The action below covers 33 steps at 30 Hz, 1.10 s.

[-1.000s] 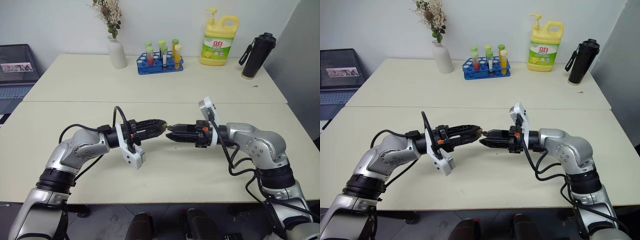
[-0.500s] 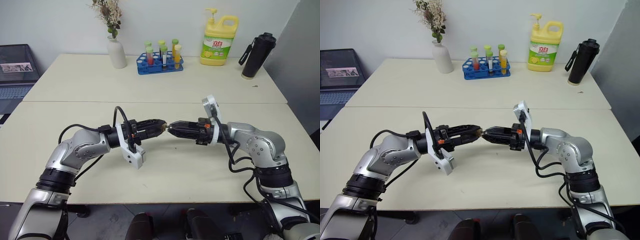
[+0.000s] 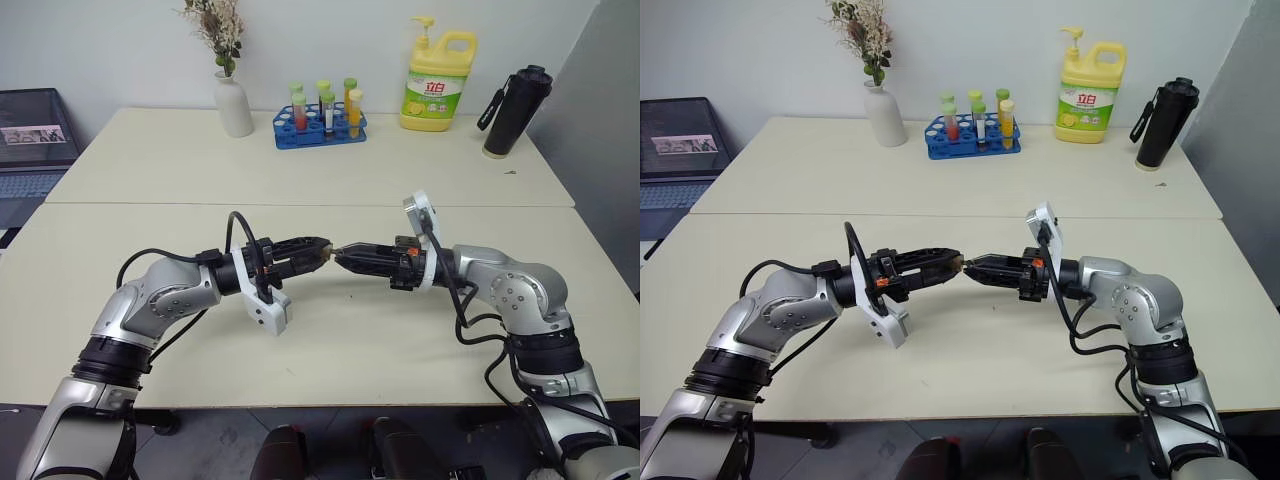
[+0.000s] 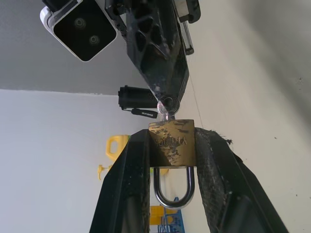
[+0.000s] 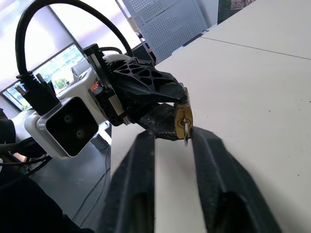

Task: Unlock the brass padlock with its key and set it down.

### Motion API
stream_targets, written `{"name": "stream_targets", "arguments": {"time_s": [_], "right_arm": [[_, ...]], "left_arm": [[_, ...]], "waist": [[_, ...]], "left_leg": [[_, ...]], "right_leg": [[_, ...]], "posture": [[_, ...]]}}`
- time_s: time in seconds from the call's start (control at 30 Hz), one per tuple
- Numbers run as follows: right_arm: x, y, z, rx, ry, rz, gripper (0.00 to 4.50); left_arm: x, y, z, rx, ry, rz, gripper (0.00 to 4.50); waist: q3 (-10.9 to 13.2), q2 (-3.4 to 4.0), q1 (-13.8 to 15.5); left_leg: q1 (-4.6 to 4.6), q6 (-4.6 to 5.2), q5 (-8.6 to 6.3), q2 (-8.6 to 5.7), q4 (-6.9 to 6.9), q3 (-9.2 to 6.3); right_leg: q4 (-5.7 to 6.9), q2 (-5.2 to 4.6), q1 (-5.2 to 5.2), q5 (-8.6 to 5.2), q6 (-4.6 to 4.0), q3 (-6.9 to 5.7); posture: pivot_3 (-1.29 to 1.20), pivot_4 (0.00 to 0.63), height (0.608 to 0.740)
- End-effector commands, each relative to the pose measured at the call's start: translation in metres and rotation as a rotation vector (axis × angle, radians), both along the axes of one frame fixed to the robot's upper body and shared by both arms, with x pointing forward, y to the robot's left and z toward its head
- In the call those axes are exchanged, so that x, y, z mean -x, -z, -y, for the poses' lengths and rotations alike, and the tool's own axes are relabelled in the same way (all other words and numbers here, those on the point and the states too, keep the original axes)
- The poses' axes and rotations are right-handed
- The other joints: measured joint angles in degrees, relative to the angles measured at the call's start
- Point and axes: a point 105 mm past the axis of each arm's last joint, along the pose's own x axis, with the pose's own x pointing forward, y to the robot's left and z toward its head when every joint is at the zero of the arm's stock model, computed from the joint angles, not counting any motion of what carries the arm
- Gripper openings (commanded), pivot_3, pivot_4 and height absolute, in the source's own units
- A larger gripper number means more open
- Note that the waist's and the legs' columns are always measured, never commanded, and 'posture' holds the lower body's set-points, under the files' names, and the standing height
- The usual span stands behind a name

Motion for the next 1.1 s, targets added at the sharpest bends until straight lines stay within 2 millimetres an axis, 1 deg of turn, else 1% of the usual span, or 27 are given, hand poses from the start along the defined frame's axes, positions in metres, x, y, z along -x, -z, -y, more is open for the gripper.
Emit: {"name": "stream_targets", "arguments": {"time_s": [0.03,0.4,0.53,0.67,0.93,1.1], "right_arm": [[0.002,-0.015,-0.003,-0.029,-0.022,0.046,0.00],[0.002,-0.016,-0.005,-0.034,-0.034,0.020,0.00],[0.008,-0.017,-0.005,-0.027,-0.076,-0.114,0.00],[0.014,-0.020,-0.006,-0.063,-0.122,-0.273,0.00],[0.009,-0.025,-0.010,-0.101,-0.113,-0.435,0.00],[0.008,-0.027,-0.010,-0.108,-0.106,-0.466,0.00]], "left_arm": [[0.004,-0.009,0.003,0.021,0.020,0.036,0.94],[0.004,-0.007,0.003,0.017,0.016,0.044,0.94],[0.003,-0.007,0.003,0.012,0.020,0.057,0.94],[0.003,-0.008,0.002,0.008,0.027,0.087,0.94],[0.002,-0.007,0.001,0.002,0.021,0.112,0.94],[0.001,-0.007,0.001,0.001,0.015,0.121,0.94]], "waist": [[0.0,0.00,0.0],[0.0,0.00,0.0],[0.0,0.00,0.0],[0.0,0.00,0.0],[0.0,0.01,0.0],[0.0,0.01,0.0]], "left_leg": [[0.00,0.00,0.00,0.00,0.00,0.00],[0.00,0.00,0.00,0.00,-0.01,0.01],[0.00,0.00,0.00,0.01,-0.01,0.00],[0.00,0.00,0.00,0.01,-0.02,0.01],[-0.02,0.00,0.00,0.01,-0.04,0.01],[-0.06,0.00,0.00,0.00,-0.05,0.02]], "right_leg": [[0.00,0.00,0.00,0.00,0.00,0.00],[0.00,0.00,0.00,0.00,0.00,0.01],[0.00,-0.01,0.00,0.00,-0.01,0.00],[0.01,-0.04,0.00,0.01,-0.02,0.01],[0.01,-0.05,-0.02,0.01,-0.01,0.00],[-0.02,-0.06,-0.04,0.01,-0.01,0.00]], "posture": [[0.00,0.150,0.740],[0.00,0.150,0.740],[0.00,0.150,0.740],[0.00,0.150,0.740],[0.00,0.150,0.740],[0.00,0.150,0.740]]}}
